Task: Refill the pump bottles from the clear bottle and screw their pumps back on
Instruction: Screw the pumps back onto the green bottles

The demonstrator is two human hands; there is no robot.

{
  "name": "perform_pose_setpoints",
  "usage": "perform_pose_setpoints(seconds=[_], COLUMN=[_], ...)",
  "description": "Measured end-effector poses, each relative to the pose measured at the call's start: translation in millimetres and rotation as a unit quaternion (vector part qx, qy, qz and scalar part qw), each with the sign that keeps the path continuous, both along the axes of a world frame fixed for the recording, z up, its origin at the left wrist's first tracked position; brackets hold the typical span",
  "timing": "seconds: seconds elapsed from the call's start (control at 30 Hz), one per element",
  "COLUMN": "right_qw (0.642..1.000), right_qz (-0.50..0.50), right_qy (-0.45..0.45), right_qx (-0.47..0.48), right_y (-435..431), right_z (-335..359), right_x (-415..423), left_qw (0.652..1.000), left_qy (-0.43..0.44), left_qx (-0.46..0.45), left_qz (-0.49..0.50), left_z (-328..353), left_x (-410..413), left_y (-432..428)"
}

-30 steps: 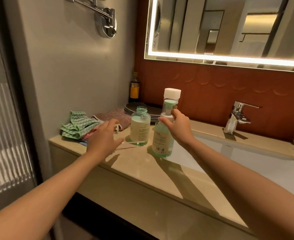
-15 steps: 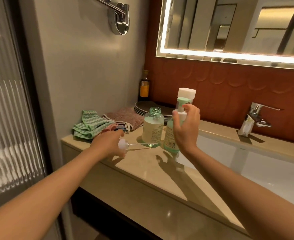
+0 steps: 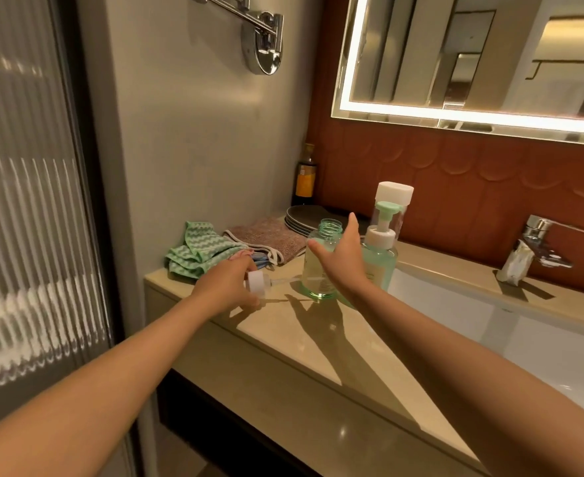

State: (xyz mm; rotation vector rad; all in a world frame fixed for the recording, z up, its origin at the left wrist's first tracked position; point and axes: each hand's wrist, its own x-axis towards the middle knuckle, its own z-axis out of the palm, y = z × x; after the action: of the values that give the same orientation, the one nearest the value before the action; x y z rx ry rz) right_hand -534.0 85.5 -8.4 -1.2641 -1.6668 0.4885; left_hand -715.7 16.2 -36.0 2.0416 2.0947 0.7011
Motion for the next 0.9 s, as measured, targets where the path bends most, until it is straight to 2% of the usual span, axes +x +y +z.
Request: perform_pose_setpoints(seconds=[0.13, 0.3, 0.5, 0.7, 0.9], right_qw=[1.000, 0.997, 0.996, 0.991, 0.990], right_qz=[-0.027, -0.053, -0.006, 0.030, 0.043], right_qy=[-0.006, -0.053, -0.092, -0.127, -0.136], right_qx=[-0.012, -0.007, -0.018, -0.018, -0.021], right_y=[8, 5, -16, -49, -87], right_z=[0, 1, 8, 13, 15], right_x=[-7, -3, 8, 31, 65], left_qw=[1.000, 0.999, 0.996, 0.994, 0.990], left_qy=[-0.019, 0.010, 0.037, -0.004, -0.009], left_qx=[-0.004, 0.032, 0.062, 0.077, 0.122], left_qz=[0.003, 0.038, 0.051, 0.074, 0.074], left_z=[5, 11, 27, 37, 54], left_x=[-3, -12, -21, -25, -6], left_y=[-1, -9, -31, -53, -72])
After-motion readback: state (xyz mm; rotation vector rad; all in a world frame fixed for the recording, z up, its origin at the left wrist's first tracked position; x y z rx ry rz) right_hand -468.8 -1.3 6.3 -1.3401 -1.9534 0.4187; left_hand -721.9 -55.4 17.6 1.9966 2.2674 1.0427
